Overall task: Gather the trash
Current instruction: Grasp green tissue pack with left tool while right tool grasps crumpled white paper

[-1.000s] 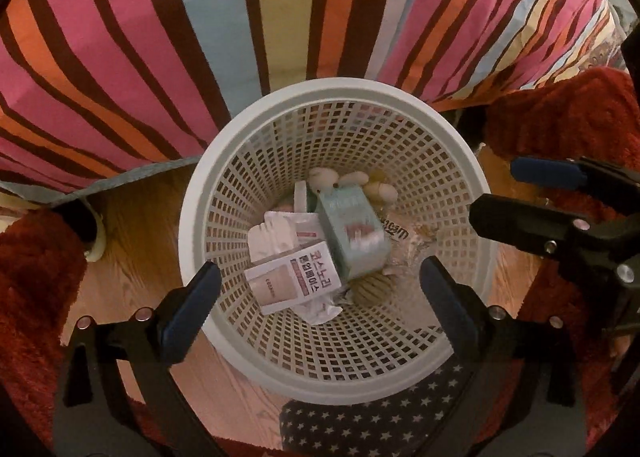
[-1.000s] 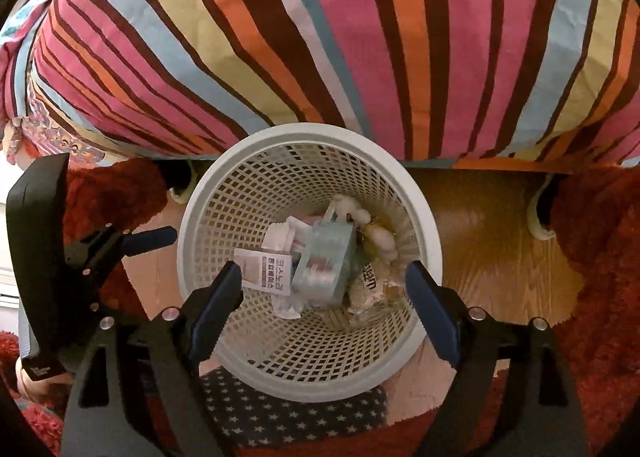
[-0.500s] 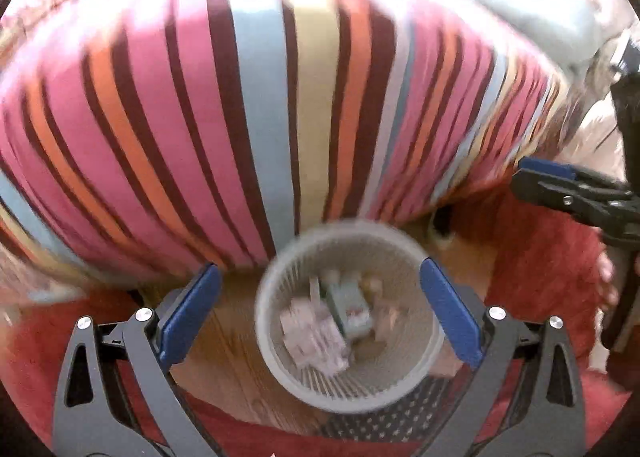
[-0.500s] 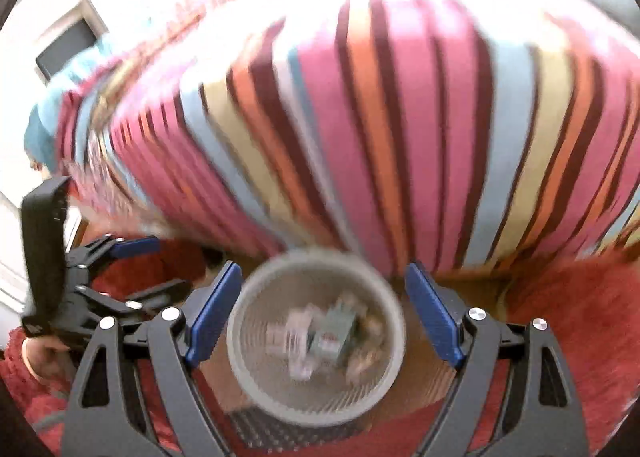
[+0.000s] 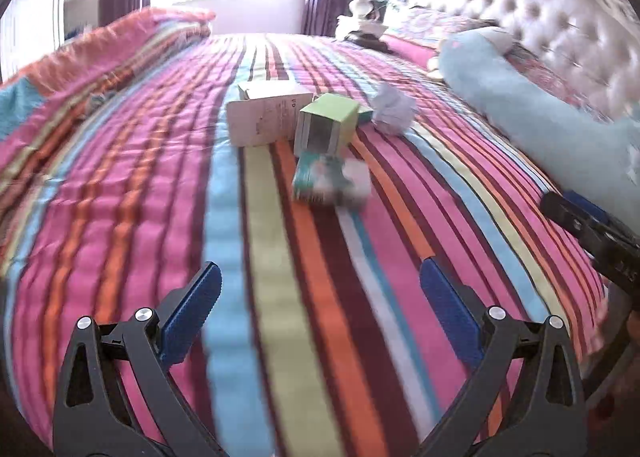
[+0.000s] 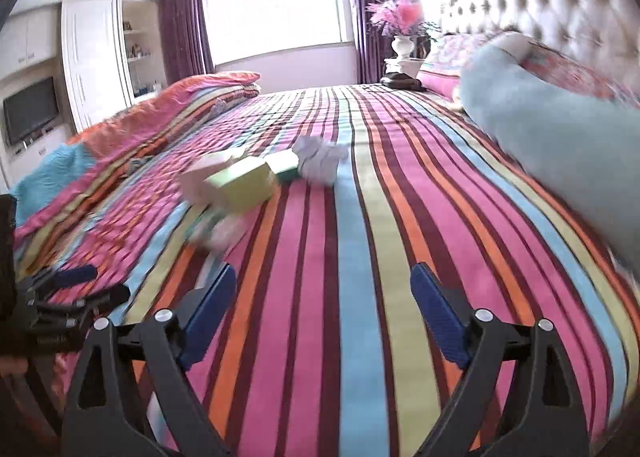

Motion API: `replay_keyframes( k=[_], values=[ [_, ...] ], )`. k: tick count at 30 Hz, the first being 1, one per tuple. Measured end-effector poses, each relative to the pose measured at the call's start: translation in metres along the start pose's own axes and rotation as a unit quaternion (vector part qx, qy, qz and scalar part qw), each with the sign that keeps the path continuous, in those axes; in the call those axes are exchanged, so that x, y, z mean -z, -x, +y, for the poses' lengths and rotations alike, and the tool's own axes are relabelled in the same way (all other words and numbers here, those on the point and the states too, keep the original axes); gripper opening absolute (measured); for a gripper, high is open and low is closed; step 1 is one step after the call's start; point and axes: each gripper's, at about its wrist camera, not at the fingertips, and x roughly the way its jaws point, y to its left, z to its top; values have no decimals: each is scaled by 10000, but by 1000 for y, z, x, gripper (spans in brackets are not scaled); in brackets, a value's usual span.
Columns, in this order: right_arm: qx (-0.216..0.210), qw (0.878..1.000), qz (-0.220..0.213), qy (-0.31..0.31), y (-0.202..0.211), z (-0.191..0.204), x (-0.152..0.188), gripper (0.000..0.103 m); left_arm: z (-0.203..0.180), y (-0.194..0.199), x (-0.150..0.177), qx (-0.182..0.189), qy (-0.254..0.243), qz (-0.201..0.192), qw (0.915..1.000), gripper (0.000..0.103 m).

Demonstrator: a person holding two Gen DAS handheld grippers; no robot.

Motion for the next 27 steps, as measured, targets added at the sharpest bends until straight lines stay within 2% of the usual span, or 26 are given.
replay_keyframes(
  k=[2, 5, 8, 17, 22, 24, 25, 26, 27],
  values=[
    [20, 9999, 143, 66, -43, -4, -26, 85, -3, -28, -18, -101, -28, 80, 9999, 96],
    [-28, 9990, 401, -202, -101, -12, -51, 85, -7, -57, -33, -183, -101, 134, 9997, 96],
    [-88, 9978, 556, -347, -138, -13, -62, 85, -7, -80, -43, -141, -135, 222, 9996, 96],
    [45, 9960, 834, -317, -201, 1, -82, 85, -3, -124, -58, -19, -58, 606, 9981, 96],
    [89, 9935, 979, -576, -226, -6, -91, 85, 2, -137, -64, -166, 56, 701, 9974, 96],
    [76, 9918, 1094, -653, -234, -8, -91, 79, 0, -139, -66, -216, -12, 713, 9972, 96],
    [11, 9904, 1184, -709, -236, -10, -90, 57, 0, -139, -65, -241, -44, 702, 9972, 89],
    [-82, 9900, 1198, -739, -237, -10, -90, 49, 0, -137, -66, -242, -34, 641, 9976, 82],
    [-147, 9898, 1175, -790, -233, -10, -89, 49, 2, -135, -66, -239, -10, 587, 9980, 69]
  ],
)
